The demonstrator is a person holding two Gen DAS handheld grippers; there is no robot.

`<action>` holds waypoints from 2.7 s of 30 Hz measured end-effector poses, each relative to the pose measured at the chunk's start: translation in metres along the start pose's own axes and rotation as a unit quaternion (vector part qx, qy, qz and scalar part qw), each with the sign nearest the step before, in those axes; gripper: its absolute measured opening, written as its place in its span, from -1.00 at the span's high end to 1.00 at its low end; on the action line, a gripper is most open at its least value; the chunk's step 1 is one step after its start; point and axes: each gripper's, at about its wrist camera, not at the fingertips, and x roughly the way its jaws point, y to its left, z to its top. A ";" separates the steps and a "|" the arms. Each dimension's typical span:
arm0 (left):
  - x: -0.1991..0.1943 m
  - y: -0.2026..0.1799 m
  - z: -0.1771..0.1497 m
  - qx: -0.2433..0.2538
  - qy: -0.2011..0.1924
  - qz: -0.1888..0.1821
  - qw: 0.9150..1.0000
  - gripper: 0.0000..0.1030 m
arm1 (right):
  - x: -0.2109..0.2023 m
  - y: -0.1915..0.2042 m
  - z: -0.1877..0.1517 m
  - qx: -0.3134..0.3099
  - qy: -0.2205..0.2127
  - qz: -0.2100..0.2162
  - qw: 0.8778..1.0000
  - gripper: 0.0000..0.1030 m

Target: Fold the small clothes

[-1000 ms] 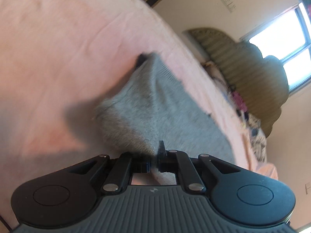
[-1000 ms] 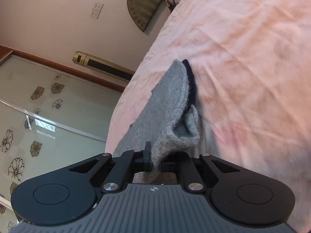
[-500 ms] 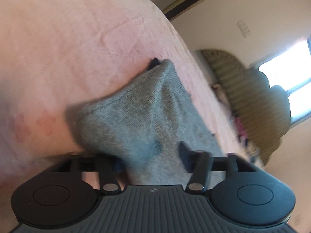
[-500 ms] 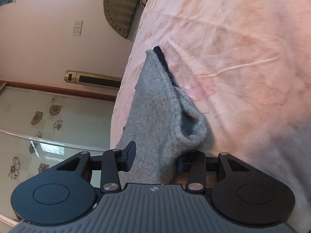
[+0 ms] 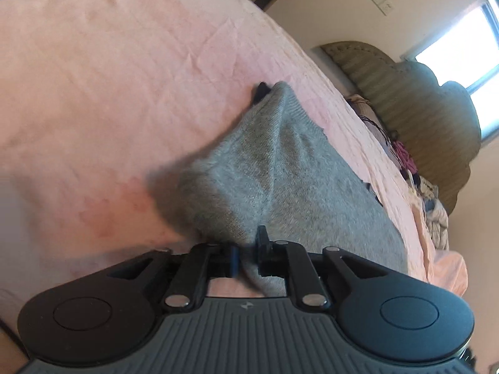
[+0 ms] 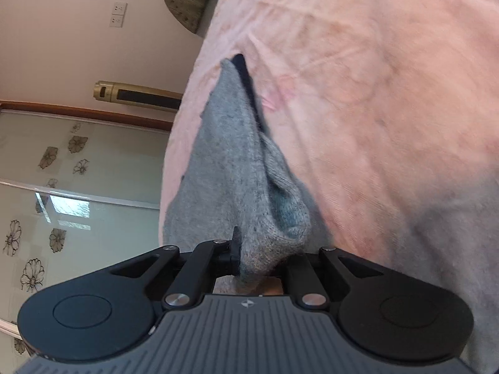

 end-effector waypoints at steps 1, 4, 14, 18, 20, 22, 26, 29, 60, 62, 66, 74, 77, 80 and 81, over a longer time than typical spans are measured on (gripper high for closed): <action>-0.011 -0.003 0.005 0.022 -0.010 0.010 1.000 0.44 | -0.006 0.004 0.004 0.002 -0.001 0.003 1.000 0.42; -0.042 -0.028 0.018 0.111 -0.101 0.039 0.988 0.09 | -0.037 0.038 0.026 -0.082 -0.062 -0.021 0.994 -0.44; 0.126 -0.157 0.056 0.298 -0.090 0.104 0.945 -0.24 | 0.109 0.149 0.100 -0.319 -0.032 -0.099 0.942 -0.44; 0.175 -0.131 0.059 0.327 -0.094 0.160 0.927 -0.43 | 0.173 0.131 0.103 -0.380 -0.027 -0.172 0.909 -0.51; 0.172 -0.124 0.065 0.314 -0.091 0.153 0.932 -0.57 | 0.178 0.127 0.102 -0.395 -0.045 -0.174 0.901 -0.57; 0.174 -0.128 0.064 0.319 -0.092 0.161 0.929 -0.60 | 0.183 0.122 0.100 -0.417 -0.067 -0.180 0.888 -0.58; 0.165 -0.130 0.060 0.319 -0.093 0.167 0.928 -0.64 | 0.197 0.132 0.093 -0.455 -0.052 -0.215 0.863 -0.79; 0.131 -0.130 0.047 0.306 -0.098 0.151 0.935 -0.63 | 0.188 0.145 0.078 -0.469 -0.046 -0.262 0.843 -0.78; 0.075 -0.104 0.002 0.280 -0.079 0.102 0.951 -0.98 | 0.120 0.125 -0.012 -0.517 -0.052 -0.247 0.818 -1.00; 0.065 -0.108 -0.006 0.280 -0.073 0.093 0.953 -0.99 | 0.107 0.132 -0.022 -0.516 -0.059 -0.226 0.824 -1.00; 0.077 -0.101 -0.023 0.296 -0.063 0.118 0.946 -1.00 | 0.114 0.123 -0.041 -0.528 -0.050 -0.270 0.803 -1.00; 0.062 -0.107 -0.040 0.324 -0.064 0.132 0.934 -1.00 | 0.107 0.117 -0.051 -0.524 -0.067 -0.280 0.801 -1.00; 0.060 -0.099 -0.056 0.348 -0.062 0.138 0.925 -1.00 | 0.095 0.119 -0.064 -0.517 -0.062 -0.270 0.810 -1.00; 0.062 -0.099 -0.055 0.344 -0.066 0.136 0.927 -1.00 | 0.094 0.100 -0.067 -0.519 -0.065 -0.261 0.812 -1.00; 0.063 -0.099 -0.055 0.345 -0.067 0.137 0.926 -1.00 | 0.094 0.102 -0.065 -0.516 -0.061 -0.261 0.813 -1.00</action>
